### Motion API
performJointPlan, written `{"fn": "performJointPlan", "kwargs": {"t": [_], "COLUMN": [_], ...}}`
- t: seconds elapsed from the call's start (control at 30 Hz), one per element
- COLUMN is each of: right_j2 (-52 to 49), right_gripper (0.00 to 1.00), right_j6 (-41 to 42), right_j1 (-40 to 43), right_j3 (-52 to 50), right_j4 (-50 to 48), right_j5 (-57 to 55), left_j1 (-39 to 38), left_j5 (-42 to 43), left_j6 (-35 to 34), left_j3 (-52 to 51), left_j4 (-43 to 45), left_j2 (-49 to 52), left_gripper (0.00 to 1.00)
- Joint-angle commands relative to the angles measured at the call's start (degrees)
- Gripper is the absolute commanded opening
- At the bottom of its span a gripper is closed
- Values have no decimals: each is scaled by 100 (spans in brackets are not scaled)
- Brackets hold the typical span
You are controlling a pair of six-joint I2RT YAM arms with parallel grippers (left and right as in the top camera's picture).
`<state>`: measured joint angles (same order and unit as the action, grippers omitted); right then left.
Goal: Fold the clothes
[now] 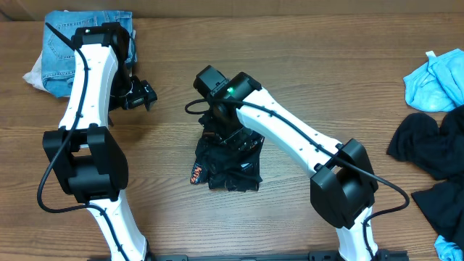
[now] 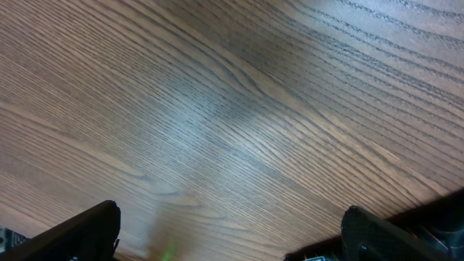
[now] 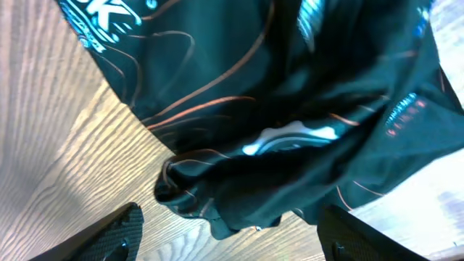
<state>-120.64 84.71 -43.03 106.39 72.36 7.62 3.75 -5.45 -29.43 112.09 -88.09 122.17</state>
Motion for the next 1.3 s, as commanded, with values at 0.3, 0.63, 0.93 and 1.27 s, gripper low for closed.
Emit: {"fn": "performJointPlan", "kwargs": {"t": [0.3,0.63,0.93,1.27], "right_j2": [-621,-715,-710,-710], "right_gripper": [81,64,23,4], "right_j6": [538,483,470,136], "right_j1": [-280,-293,-98,-50], "right_j3": [-31,-31,-31,-31], "right_j4": [57,181,1622,2459], "right_j5": [166,7,-774,-1246], "left_j1": [-11,-11,-11,-11], "left_j5": [-70,-72,-70,-70], "left_j6": [116,118,181,210], "left_j3": [-11,-11,-11,-11], "left_j4": [-50,-55,-50,-55], "left_j2": [-46,-46,-46,-46], "left_gripper": [100,100,100,100]}}
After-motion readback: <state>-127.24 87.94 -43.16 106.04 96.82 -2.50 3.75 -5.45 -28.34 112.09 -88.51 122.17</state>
